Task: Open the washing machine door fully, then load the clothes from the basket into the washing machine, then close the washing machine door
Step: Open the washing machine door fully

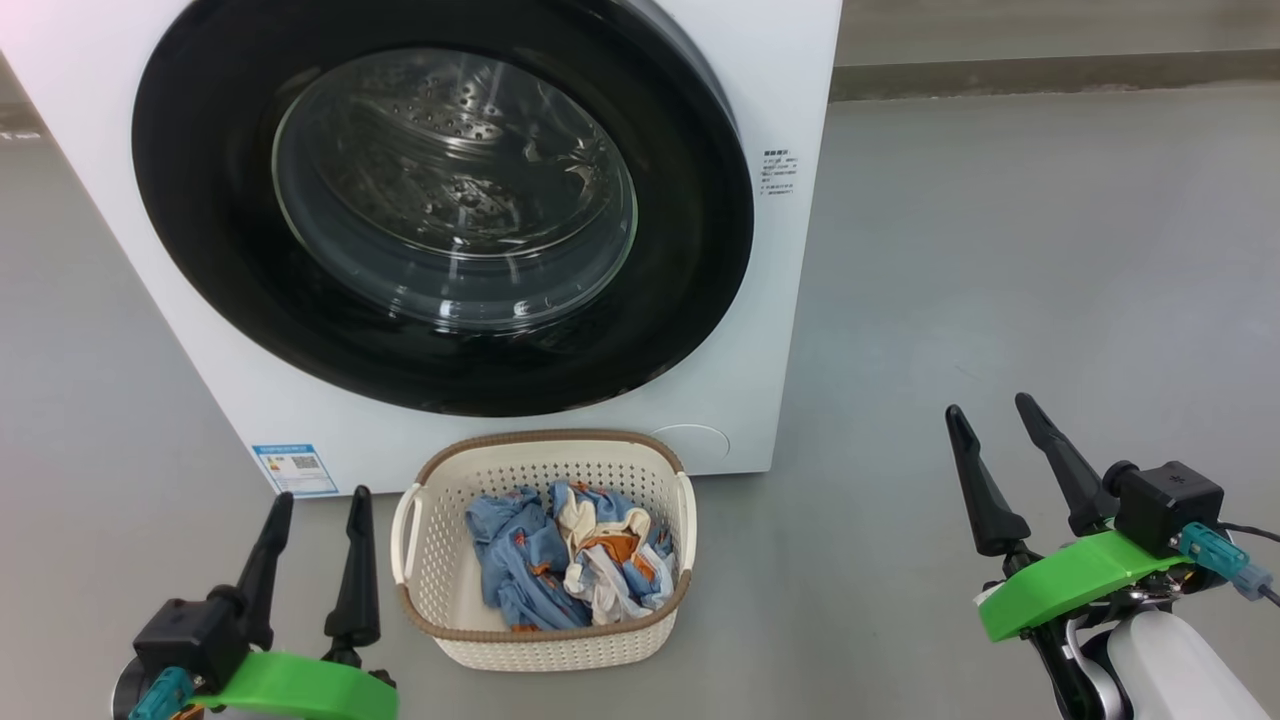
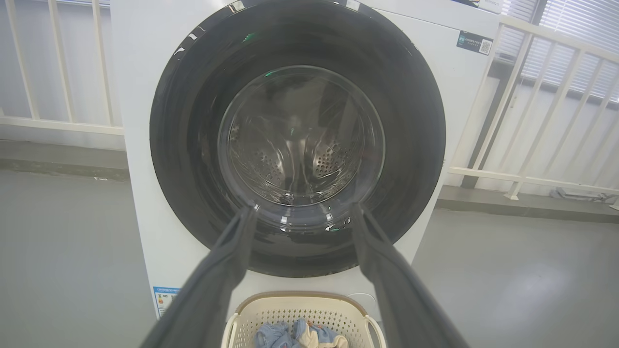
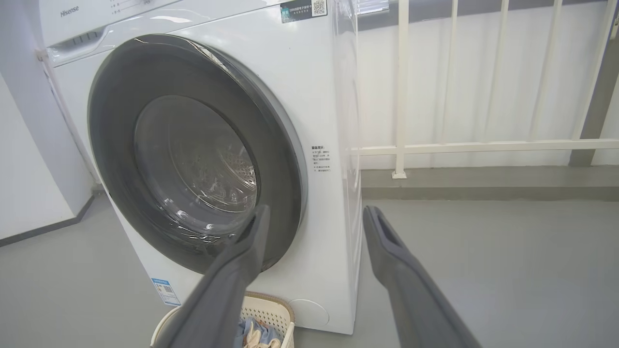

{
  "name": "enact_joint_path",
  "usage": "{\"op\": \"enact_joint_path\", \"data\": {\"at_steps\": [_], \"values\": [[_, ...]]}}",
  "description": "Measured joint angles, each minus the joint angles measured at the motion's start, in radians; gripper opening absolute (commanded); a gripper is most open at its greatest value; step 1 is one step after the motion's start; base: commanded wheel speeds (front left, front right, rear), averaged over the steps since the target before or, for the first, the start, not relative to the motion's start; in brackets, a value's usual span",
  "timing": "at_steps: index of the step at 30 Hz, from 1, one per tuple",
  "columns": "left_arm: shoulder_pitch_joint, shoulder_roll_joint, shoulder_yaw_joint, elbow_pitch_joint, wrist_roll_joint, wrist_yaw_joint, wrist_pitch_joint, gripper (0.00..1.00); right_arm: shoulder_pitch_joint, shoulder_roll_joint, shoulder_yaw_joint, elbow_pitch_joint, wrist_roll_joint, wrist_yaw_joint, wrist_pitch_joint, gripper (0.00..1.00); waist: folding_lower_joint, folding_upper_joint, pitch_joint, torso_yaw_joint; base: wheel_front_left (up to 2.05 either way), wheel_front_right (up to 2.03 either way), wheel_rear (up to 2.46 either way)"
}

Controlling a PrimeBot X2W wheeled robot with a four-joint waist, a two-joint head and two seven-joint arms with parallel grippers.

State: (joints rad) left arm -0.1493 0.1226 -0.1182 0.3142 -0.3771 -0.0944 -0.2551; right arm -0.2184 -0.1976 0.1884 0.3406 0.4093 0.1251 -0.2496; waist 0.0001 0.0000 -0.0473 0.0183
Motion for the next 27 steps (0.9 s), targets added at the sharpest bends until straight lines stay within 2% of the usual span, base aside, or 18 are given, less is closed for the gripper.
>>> {"op": "enact_joint_path", "data": {"at_steps": [9,20,27], "values": [[0.000,-0.011,0.008,0.000,0.001,0.007,0.000,1.00,-0.007,-0.020,-0.021,0.055,0.014,0.000,0.000,1.00,0.0000,0.0000,0.015,0.014,0.00,0.00,0.00],[0.000,-0.017,0.017,0.000,0.002,0.007,0.000,1.00,-0.100,-0.029,-0.065,0.151,0.055,0.000,0.000,1.00,0.0000,0.0000,0.045,0.036,0.00,0.00,0.00],[-0.036,-0.022,0.020,-0.007,0.009,-0.001,0.000,1.00,-0.182,-0.042,-0.069,0.172,0.084,0.000,0.000,1.00,0.0000,0.0000,0.084,0.057,0.00,0.00,0.00]]}}
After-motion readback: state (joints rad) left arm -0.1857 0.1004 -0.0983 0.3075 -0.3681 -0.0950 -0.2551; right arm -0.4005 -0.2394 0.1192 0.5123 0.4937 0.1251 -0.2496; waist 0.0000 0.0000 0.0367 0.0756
